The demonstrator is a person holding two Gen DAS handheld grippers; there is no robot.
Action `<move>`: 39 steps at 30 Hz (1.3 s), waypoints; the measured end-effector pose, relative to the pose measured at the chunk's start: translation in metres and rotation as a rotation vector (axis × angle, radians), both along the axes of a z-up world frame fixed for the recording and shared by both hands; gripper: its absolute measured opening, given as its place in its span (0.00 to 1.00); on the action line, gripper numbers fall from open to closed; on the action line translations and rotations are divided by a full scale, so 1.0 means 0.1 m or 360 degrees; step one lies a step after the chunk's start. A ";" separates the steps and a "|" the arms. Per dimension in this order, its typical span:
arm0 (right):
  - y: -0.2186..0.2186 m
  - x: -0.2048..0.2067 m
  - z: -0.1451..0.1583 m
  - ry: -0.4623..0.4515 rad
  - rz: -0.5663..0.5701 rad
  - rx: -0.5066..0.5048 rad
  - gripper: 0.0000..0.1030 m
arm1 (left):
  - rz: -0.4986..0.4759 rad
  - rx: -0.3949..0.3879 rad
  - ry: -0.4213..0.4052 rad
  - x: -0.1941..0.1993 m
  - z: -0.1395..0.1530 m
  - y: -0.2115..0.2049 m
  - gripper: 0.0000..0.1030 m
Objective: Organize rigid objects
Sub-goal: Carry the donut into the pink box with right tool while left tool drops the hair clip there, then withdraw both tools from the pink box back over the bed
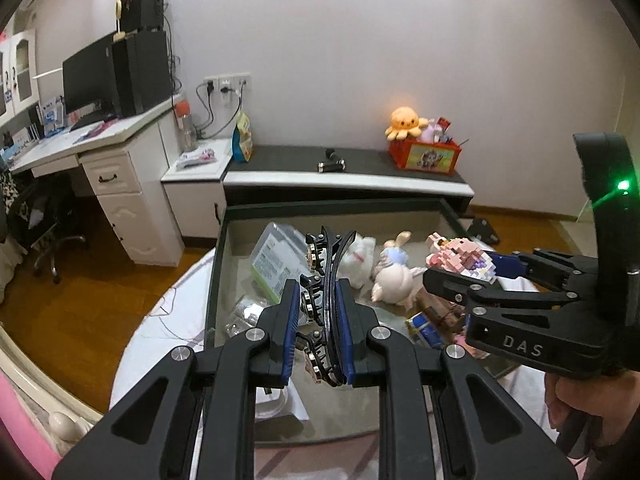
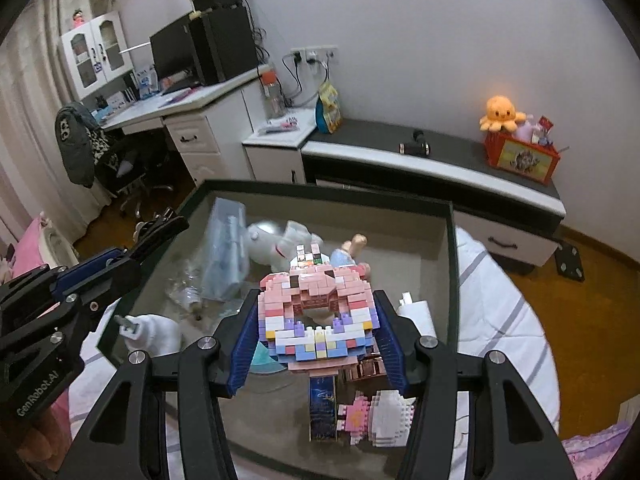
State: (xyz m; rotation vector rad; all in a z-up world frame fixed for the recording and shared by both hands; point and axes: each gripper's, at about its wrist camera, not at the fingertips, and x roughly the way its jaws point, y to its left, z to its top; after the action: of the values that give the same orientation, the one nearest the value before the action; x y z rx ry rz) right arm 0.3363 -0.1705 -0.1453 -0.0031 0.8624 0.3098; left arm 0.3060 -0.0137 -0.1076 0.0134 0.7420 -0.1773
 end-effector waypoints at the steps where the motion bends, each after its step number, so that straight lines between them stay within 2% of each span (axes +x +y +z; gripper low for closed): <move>1: -0.01 0.02 -0.04 0.0014 -0.0005 0.0000 0.54 | 0.0003 0.0008 0.0018 0.02 -0.06 -0.01 0.17; 6: -0.02 0.09 -0.13 0.0067 -0.0023 0.0004 0.55 | 0.0051 0.0027 0.0049 0.12 -0.14 0.03 0.19; 8: -0.04 0.08 -0.13 0.0065 -0.0023 0.0030 0.71 | 0.0075 0.0040 0.0055 0.12 -0.14 0.05 0.27; 9: -0.04 0.07 -0.12 0.0054 -0.0034 0.0033 0.86 | 0.0085 0.0038 0.0049 0.10 -0.13 0.06 0.41; 10: -0.05 0.05 -0.09 0.0029 -0.0046 0.0038 0.88 | 0.0097 0.0036 0.0036 0.08 -0.11 0.08 0.61; 11: -0.05 0.05 -0.07 0.0019 -0.0054 0.0041 0.89 | 0.0111 0.0037 0.0016 0.06 -0.09 0.10 0.72; 12: -0.05 0.04 -0.06 0.0023 -0.0071 0.0034 0.94 | 0.0123 0.0038 -0.0009 0.02 -0.06 0.11 0.85; 13: -0.04 0.04 -0.04 0.0019 -0.0098 0.0007 1.00 | 0.0134 0.0037 -0.0041 -0.03 -0.01 0.12 0.90; 15: -0.08 0.00 0.02 -0.0022 -0.0118 0.0013 1.00 | 0.0142 0.0039 -0.0069 -0.11 0.07 0.14 1.00; 21: -0.16 -0.21 0.21 -0.0079 -0.0162 0.0107 1.00 | 0.0137 0.0013 -0.0140 -0.39 0.30 0.17 1.00; 27: -0.17 -0.53 0.43 -0.0152 -0.0181 0.0111 1.00 | 0.0137 -0.0004 -0.0207 -0.70 0.51 0.16 1.00; 33: -0.21 -0.97 0.68 -0.0243 -0.0188 0.0118 1.00 | 0.0144 -0.0013 -0.0279 -1.10 0.74 0.19 1.00; 39: -0.24 -1.51 0.89 -0.0352 -0.0214 0.0104 1.00 | 0.0185 -0.0006 -0.0340 -1.54 0.83 0.24 1.00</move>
State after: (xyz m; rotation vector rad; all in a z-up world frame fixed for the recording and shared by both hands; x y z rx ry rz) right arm 0.1850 -0.1949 -0.0560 0.0802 0.6296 0.2066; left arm 0.1516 0.0106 -0.0242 -0.0141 0.5274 -0.0649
